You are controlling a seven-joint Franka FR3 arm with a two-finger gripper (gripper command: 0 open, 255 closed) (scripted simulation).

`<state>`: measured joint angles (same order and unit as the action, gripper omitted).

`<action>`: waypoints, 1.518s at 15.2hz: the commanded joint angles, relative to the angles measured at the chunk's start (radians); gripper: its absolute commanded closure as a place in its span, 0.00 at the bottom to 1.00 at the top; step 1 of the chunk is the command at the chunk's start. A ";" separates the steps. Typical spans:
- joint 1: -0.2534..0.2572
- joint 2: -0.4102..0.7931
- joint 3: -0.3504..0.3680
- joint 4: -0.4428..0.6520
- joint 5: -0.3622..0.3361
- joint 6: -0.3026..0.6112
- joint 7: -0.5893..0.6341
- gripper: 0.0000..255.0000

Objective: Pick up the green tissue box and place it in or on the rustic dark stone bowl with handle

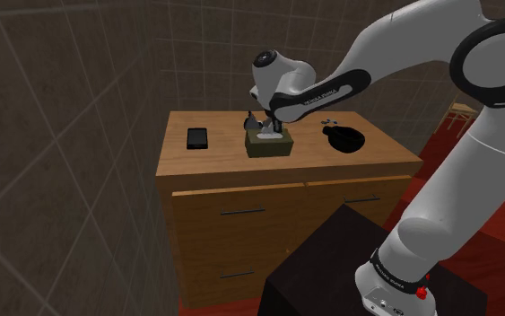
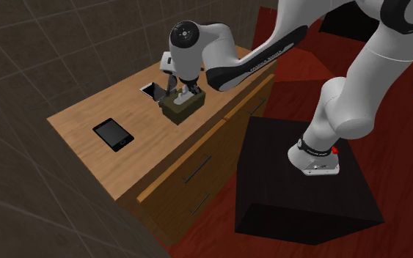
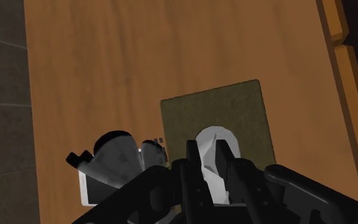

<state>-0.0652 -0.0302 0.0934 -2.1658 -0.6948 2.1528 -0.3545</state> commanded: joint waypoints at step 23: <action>0.014 -0.085 0.009 0.201 0.099 -0.241 -0.179 1.00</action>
<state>-0.0524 -0.1157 0.1014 -1.9783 -0.5985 1.9243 -0.5278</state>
